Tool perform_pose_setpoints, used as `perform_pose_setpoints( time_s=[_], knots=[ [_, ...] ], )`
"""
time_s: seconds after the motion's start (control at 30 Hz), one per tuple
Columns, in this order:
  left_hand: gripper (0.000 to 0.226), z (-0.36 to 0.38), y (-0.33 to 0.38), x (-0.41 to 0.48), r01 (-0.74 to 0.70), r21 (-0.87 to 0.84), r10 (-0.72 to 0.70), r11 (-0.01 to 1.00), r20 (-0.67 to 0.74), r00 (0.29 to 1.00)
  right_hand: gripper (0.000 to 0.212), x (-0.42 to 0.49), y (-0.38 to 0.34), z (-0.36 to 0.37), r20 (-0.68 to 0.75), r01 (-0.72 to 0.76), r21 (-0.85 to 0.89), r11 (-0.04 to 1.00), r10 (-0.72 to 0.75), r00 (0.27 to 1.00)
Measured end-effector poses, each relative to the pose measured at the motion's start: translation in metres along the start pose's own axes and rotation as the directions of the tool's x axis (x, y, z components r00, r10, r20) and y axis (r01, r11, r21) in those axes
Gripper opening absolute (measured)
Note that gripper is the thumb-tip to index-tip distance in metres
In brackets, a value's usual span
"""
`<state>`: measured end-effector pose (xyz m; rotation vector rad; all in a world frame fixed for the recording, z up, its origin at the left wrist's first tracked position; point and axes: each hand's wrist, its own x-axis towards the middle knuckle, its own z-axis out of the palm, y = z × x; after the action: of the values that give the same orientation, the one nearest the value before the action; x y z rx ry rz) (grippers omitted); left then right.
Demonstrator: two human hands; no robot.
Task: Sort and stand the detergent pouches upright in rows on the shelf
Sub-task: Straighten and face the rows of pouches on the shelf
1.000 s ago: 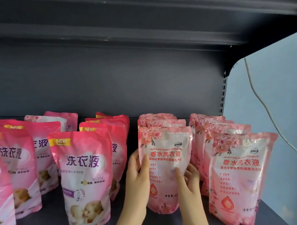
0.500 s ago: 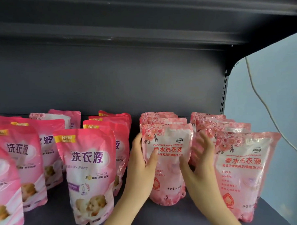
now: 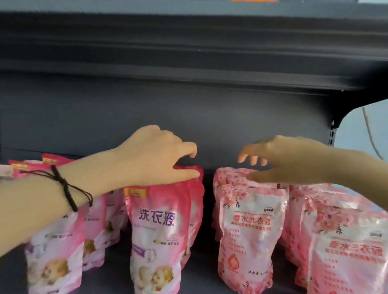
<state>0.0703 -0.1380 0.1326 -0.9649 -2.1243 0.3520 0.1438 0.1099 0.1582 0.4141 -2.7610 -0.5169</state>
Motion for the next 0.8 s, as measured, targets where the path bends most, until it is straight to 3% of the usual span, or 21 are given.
perform_pose_setpoints(
  time_s=[0.13,0.23,0.57,0.67,0.73,0.8],
  knots=[
    [0.067,0.005,-0.067,-0.034,-0.154,0.221,0.126,0.963,0.135,0.983,0.042,0.036,-0.031,-0.017,0.066,0.076,-0.22,0.973,-0.063,0.996],
    [0.068,0.012,-0.118,-0.068,-0.169,0.236,0.116,0.957,0.222,0.968,0.046,0.069,-0.062,-0.024,0.054,0.108,-0.305,0.946,-0.096,0.994],
    [0.057,0.041,-0.266,-0.138,-0.197,0.173,0.118,0.965,0.385,0.915,0.047,0.173,-0.188,-0.041,-0.008,0.097,-0.24,0.966,-0.102,0.995],
    [0.048,0.062,-0.29,-0.139,-0.092,0.049,0.068,0.995,0.357,0.932,0.044,0.201,-0.205,-0.039,0.053,0.078,-0.171,0.982,-0.07,0.996],
    [0.042,0.082,-0.296,-0.136,0.055,-0.152,-0.001,0.987,0.335,0.942,0.04,0.219,-0.209,-0.038,0.129,0.036,-0.038,0.999,-0.031,0.991],
    [0.032,0.104,-0.297,-0.128,0.205,-0.429,-0.062,0.879,0.324,0.944,0.034,0.238,-0.207,-0.035,0.192,-0.033,0.195,0.98,-0.005,0.981]
  ],
)
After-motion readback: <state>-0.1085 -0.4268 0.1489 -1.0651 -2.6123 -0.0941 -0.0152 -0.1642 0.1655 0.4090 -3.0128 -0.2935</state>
